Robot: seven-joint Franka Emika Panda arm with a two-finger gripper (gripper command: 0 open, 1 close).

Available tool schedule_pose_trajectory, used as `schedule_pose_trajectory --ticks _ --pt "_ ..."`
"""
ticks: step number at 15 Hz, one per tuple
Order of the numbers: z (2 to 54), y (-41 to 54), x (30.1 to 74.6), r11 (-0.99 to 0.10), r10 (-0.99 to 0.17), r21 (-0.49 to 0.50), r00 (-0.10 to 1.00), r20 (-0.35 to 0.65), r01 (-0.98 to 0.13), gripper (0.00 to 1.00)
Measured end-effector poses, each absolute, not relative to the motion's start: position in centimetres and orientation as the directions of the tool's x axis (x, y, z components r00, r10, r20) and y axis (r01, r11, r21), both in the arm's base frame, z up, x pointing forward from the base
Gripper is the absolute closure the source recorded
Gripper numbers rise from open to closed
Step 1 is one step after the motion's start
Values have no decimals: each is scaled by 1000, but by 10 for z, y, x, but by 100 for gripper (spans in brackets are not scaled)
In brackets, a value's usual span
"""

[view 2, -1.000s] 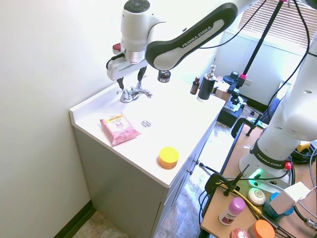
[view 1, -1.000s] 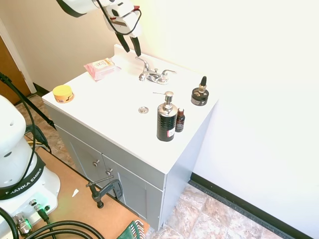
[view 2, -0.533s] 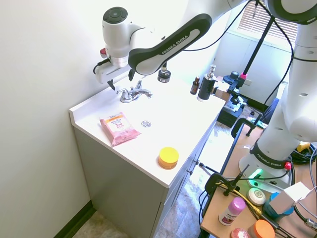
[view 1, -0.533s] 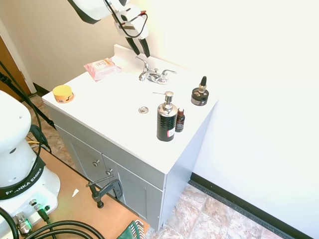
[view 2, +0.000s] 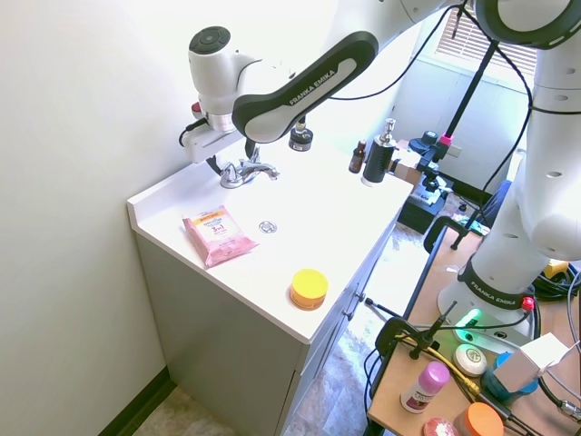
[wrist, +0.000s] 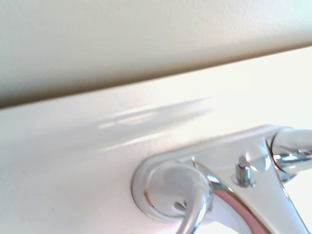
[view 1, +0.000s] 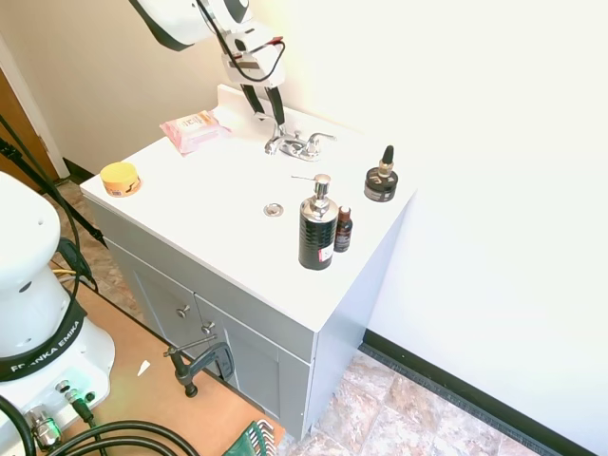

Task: Turn on the hot water

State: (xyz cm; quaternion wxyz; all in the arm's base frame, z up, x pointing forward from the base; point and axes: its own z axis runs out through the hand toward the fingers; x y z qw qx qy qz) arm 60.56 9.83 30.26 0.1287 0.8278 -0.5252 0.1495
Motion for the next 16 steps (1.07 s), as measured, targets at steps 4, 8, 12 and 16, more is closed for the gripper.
schedule_pose_trajectory --ticks 4,8,12,16 --pt "305 86 586 -414 -823 111 424 377 -904 0" --pt "307 76 579 -399 -824 123 414 386 -909 0" --pt "306 67 576 -381 -825 126 398 401 -916 0" --pt "337 71 552 -378 -874 93 388 292 -921 0"
